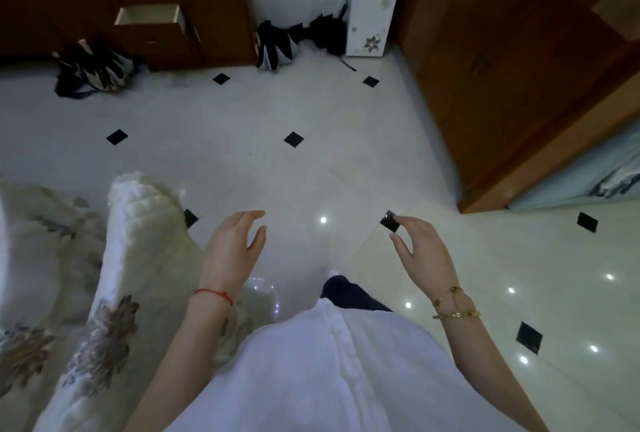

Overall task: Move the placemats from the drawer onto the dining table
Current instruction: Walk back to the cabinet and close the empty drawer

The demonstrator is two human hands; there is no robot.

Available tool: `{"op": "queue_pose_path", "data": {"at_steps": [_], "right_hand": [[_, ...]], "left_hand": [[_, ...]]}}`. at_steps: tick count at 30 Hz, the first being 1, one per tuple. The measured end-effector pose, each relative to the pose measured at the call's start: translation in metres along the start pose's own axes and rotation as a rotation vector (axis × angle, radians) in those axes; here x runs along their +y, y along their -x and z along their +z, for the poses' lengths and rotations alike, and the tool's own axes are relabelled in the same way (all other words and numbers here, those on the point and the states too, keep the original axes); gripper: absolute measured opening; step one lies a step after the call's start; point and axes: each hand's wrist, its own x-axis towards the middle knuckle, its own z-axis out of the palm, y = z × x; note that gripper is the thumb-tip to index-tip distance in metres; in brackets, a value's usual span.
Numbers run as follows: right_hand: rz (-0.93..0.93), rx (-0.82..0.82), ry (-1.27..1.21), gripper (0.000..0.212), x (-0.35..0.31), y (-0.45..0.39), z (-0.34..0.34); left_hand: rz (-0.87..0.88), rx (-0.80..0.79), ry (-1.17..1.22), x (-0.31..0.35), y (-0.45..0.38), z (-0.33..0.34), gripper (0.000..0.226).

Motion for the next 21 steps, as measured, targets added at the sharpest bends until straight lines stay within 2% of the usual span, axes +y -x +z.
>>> {"op": "queue_pose_path", "data": {"at_steps": [5, 9, 15, 21], "right_hand": [[-0.118, -0.015, 0.06, 0.034, 0.008, -0.154, -0.024], [-0.222, -0.06, 0.071, 0.034, -0.007, -0.258, -0.025], [-0.289, -0.195, -0.007, 0.036, -0.033, -0.372, 0.018], [-0.343, -0.258, -0.001, 0.036, -0.081, -0.502, 0.067]], "left_hand": [[-0.066, 0.118, -0.03, 0.014, -0.117, -0.006, 0.027], [-0.157, 0.174, -0.035, 0.007, -0.18, -0.01, 0.027], [-0.332, 0.195, 0.0, -0.031, -0.256, 0.001, 0.028], [-0.402, 0.231, 0.001, -0.095, -0.365, -0.012, 0.028]]}}
